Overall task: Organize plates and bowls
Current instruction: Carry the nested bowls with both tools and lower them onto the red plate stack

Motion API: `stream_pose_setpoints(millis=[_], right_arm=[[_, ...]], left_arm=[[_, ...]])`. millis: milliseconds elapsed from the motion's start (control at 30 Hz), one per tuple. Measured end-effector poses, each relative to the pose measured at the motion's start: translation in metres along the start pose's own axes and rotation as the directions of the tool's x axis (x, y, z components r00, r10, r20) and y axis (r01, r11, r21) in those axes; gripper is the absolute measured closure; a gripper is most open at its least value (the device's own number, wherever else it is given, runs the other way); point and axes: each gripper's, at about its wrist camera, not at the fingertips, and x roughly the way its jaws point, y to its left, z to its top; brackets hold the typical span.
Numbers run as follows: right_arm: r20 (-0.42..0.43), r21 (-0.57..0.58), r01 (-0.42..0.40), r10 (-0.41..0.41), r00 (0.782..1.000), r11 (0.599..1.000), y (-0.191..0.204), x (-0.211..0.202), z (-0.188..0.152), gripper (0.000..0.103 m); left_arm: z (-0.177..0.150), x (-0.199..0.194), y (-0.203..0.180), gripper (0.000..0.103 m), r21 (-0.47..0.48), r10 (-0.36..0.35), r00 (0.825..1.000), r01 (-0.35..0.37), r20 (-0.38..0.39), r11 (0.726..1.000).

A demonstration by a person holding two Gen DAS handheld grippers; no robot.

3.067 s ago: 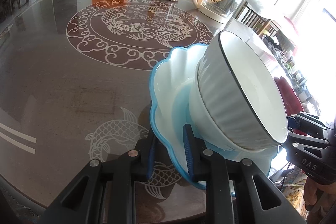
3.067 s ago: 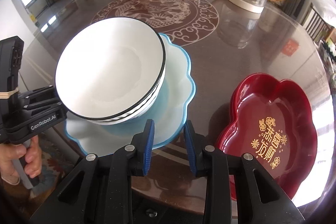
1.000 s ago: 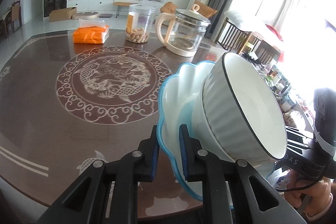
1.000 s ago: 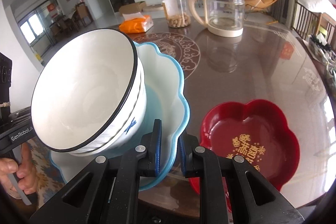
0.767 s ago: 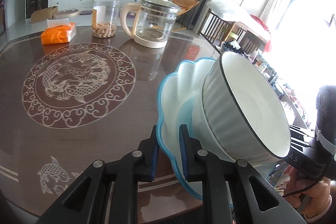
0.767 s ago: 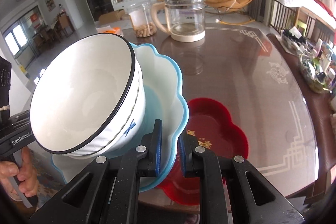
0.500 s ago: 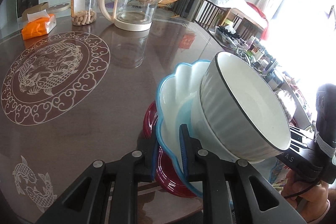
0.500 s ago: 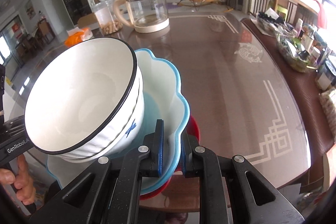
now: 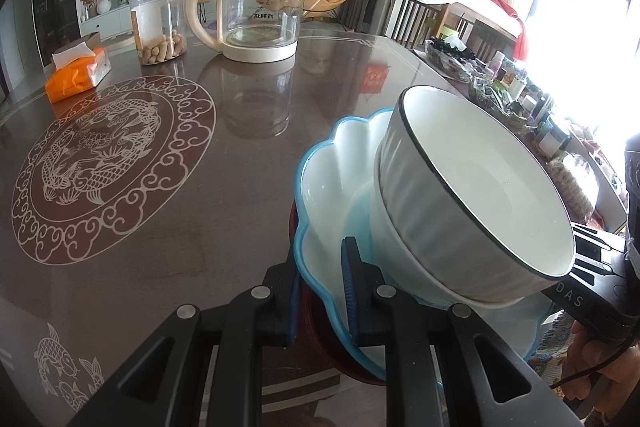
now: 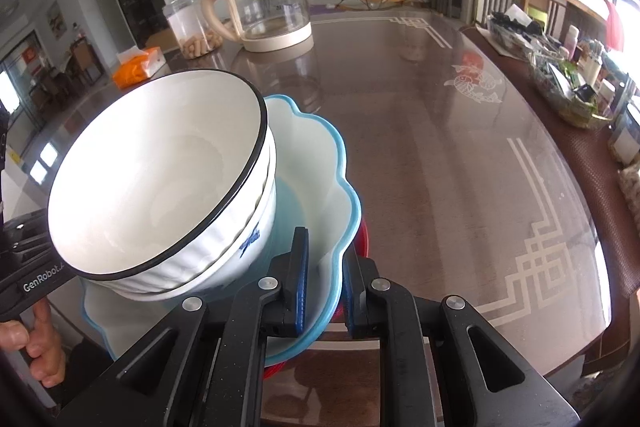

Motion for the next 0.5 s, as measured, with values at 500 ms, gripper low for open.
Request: stream_pose_setpoints(millis=[500], right_arm=[[0.072,-0.054,0.016,-0.012,0.997,0.998,-0.007,0.002,0.024,0.072]], left_arm=[[0.019,-0.002,0.007,0.08,-0.067,0.009,1.0,-0.009,0.002,0.998]])
